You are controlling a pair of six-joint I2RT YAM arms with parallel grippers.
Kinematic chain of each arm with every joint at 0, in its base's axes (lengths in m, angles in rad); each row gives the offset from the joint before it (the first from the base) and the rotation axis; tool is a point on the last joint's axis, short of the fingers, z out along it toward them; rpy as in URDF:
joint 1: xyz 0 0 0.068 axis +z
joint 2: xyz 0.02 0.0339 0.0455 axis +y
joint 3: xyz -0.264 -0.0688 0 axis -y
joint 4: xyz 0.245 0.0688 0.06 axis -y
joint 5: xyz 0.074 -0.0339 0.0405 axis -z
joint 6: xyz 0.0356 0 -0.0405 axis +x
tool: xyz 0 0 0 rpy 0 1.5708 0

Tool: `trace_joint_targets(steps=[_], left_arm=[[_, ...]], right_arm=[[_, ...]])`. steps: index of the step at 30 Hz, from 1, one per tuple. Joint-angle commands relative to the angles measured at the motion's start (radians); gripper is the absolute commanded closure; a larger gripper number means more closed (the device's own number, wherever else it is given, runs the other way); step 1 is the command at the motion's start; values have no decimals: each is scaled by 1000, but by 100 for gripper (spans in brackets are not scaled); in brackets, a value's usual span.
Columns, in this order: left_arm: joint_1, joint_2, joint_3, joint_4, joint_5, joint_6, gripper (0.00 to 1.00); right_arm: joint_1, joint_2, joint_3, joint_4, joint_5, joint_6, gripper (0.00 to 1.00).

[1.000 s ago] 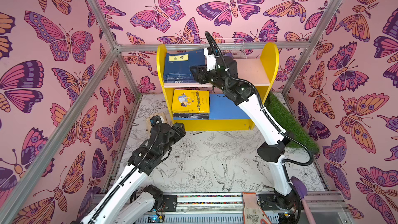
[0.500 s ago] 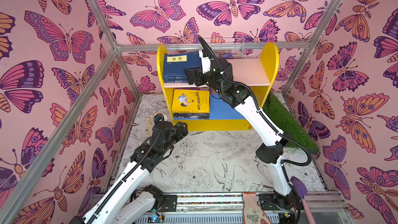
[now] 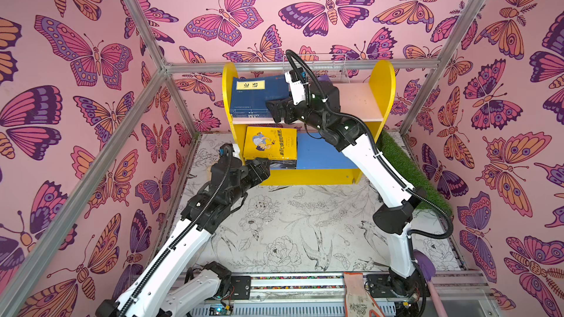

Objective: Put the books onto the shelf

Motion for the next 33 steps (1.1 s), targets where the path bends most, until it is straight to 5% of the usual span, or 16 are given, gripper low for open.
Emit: trace_joint_targets(steps=[1,13,33], left_arm=[[20,61,103,29,49,72,21],[99,312,432,-9,135,96,59],[133,418,578,-49,141,110,79]], right_arm=[[-15,-22,15,-3,-47,26,1],[-28,-111,-115,60,-47,37,1],[-30,-461,-554,223,8,25,1]])
